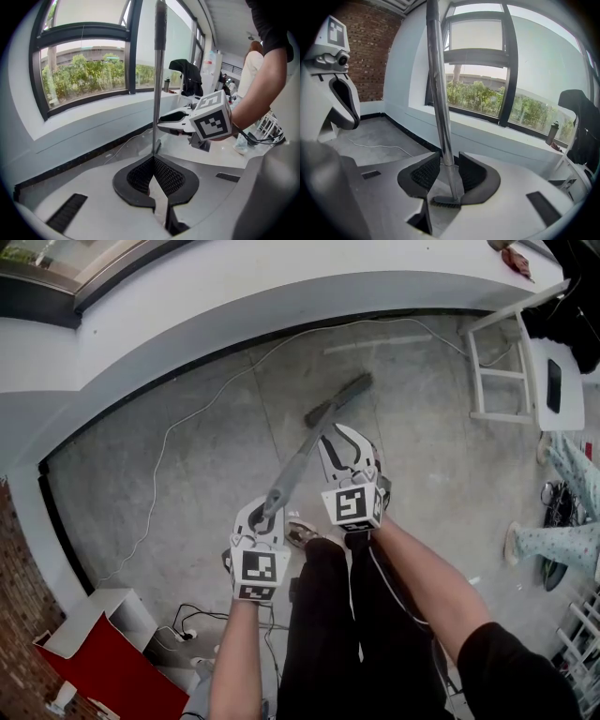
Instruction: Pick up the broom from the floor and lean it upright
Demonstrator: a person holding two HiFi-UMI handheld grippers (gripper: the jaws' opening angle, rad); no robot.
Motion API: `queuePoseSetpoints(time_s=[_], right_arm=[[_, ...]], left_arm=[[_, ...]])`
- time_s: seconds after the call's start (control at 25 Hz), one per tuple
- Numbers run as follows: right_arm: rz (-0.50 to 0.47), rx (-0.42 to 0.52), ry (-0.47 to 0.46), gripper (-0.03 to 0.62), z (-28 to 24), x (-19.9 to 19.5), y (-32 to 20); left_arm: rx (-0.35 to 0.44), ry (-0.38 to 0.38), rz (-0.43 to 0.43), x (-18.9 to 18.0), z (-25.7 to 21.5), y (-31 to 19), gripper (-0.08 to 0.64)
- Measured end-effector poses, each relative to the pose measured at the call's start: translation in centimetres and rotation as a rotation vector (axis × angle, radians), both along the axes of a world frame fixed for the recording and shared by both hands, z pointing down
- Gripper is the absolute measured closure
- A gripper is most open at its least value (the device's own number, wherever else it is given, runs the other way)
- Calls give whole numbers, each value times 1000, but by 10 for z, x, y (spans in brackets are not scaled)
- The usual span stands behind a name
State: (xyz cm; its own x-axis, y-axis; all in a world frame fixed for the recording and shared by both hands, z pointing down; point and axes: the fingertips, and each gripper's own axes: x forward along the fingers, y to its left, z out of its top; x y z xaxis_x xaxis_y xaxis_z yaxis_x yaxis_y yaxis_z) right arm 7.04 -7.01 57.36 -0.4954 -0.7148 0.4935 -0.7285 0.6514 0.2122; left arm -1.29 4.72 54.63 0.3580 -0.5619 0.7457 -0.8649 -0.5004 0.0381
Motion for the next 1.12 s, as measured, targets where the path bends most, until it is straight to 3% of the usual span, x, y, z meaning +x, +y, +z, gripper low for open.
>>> queuePoseSetpoints(time_s=[0.52, 0.84, 1.12], right_arm=[[-28, -12, 30, 474, -10, 11, 10], [-25, -56, 55, 548, -67, 46, 34], [2, -136, -15, 584, -138, 62, 64]], left_arm=[[-20, 8, -14, 5, -2, 6, 558], [-33, 58, -73, 23, -43, 17, 558], [-8, 128, -154, 45, -106, 29, 558]])
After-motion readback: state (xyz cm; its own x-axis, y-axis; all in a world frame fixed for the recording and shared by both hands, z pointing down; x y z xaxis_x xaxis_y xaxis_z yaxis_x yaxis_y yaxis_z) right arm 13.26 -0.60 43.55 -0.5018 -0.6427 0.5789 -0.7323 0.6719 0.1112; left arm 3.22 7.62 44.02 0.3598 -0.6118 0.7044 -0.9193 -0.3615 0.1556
